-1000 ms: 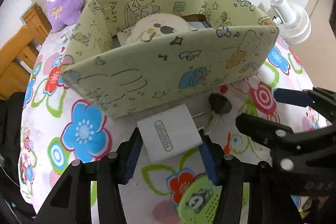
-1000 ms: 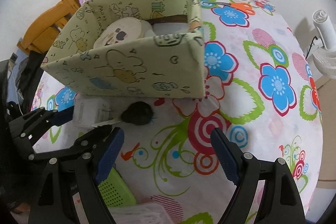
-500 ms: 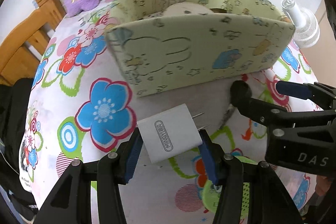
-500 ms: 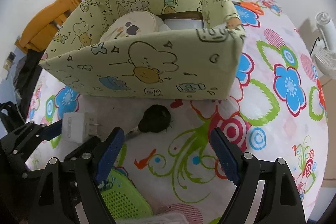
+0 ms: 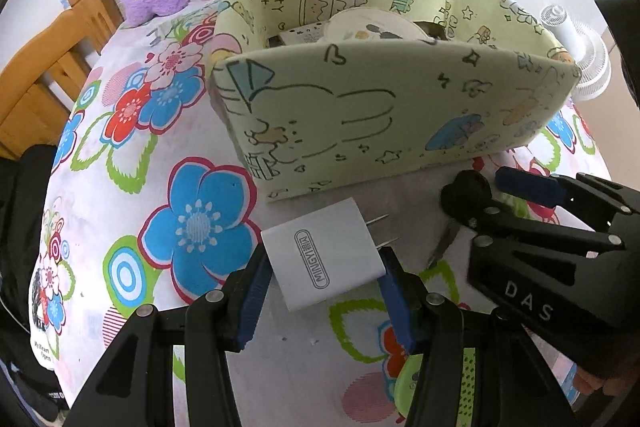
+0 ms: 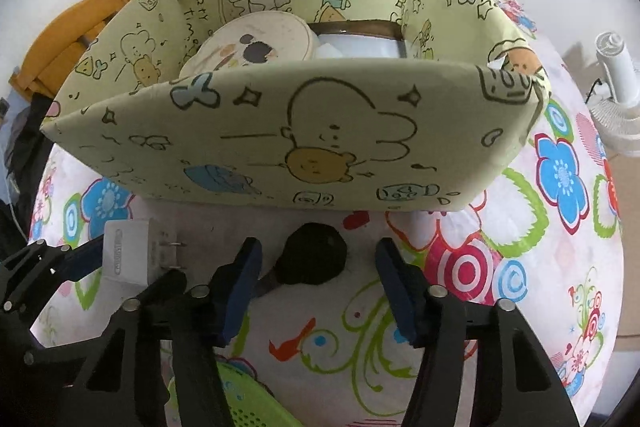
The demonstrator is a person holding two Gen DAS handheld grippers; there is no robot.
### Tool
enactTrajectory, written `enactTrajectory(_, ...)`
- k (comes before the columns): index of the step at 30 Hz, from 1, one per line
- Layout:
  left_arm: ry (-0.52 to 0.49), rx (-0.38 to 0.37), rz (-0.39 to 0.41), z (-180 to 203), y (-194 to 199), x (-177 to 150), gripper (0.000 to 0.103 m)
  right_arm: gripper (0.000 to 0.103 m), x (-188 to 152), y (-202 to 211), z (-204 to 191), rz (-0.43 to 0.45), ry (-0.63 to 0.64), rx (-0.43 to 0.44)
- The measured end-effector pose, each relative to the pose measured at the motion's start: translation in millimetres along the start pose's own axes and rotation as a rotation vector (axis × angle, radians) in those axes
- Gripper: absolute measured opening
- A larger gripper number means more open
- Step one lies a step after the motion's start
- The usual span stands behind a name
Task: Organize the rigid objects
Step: 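Lower the right gripper onto the black cable plug and close on it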
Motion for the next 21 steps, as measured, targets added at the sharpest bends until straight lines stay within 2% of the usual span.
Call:
enactTrajectory(4, 0.002, -0.006, -0.003, -2, -3, 2, 0.055, 0.04, 3, -1, -11, 0.014, 0.004, -0.036)
enactTrajectory(11, -0.001, -0.006, -0.003, 1, -5, 3, 0.056, 0.039, -3, -4, -9, 0.018, 0.0, -0.023)
enactTrajectory(12, -0.001, -0.004, -0.002, 1, -6, 4, 0.056, 0.039, -6, -3, 2, 0.018, -0.001, -0.018)
enactTrajectory(13, 0.002, -0.006, 0.002, 4, -6, 4, 0.059, 0.035, -7, -2, 3, 0.017, -0.002, -0.015)
enactTrajectory(17, 0.013, 0.001, 0.017, 7, -8, 7, 0.064, 0.035, -8, 0, 15, 0.009, -0.008, -0.003)
enactTrajectory(21, -0.007, 0.01, 0.018, 10, -10, 8, 0.058, 0.035, -10, -1, 22, 0.005, -0.012, 0.002)
Point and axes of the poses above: each gripper's, at about its wrist camera, not at the fingertips, and y roughly against the way its jaws point, z to its right, x to its top, the point moved 4 cm from there along -y, roughly the way its jaws point, and after that the axes turned 11 degrees about -x, right-handed, at the moved point
